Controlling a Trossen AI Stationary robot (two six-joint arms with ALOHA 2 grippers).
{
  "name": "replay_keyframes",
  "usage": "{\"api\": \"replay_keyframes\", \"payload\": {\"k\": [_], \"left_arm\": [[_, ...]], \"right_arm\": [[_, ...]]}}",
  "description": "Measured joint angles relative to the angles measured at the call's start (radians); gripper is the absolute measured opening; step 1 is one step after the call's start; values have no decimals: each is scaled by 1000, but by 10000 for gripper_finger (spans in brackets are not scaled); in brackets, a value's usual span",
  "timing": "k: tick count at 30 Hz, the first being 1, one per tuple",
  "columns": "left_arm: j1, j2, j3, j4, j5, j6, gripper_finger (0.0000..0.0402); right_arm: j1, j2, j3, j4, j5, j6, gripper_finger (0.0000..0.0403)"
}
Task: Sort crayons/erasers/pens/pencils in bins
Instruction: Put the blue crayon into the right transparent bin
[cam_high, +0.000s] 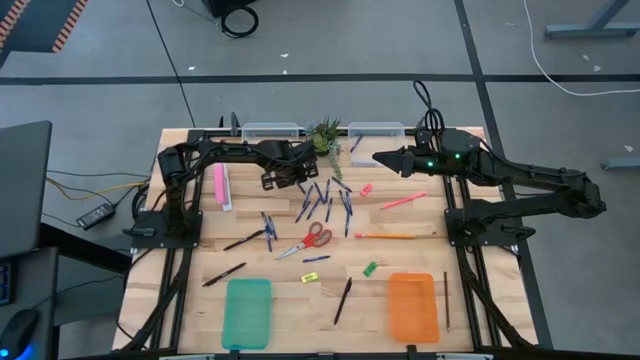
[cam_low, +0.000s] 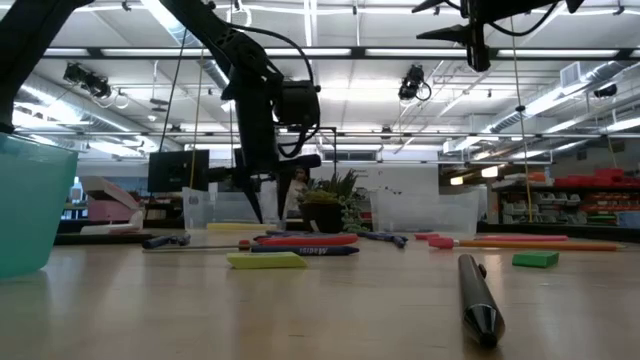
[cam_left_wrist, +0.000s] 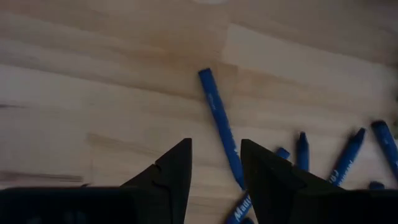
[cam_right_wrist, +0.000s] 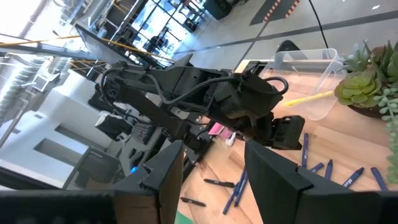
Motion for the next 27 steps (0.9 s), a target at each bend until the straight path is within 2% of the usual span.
{"api": "replay_keyframes", "payload": {"k": [18,27], "left_arm": [[-23,62,3,62,27,-77,140],[-22,62,2,29,24,-2,109]], "right_arm": [[2,0,0,-28,0,2,177],[-1,0,0,-32,0,3,177]]}}
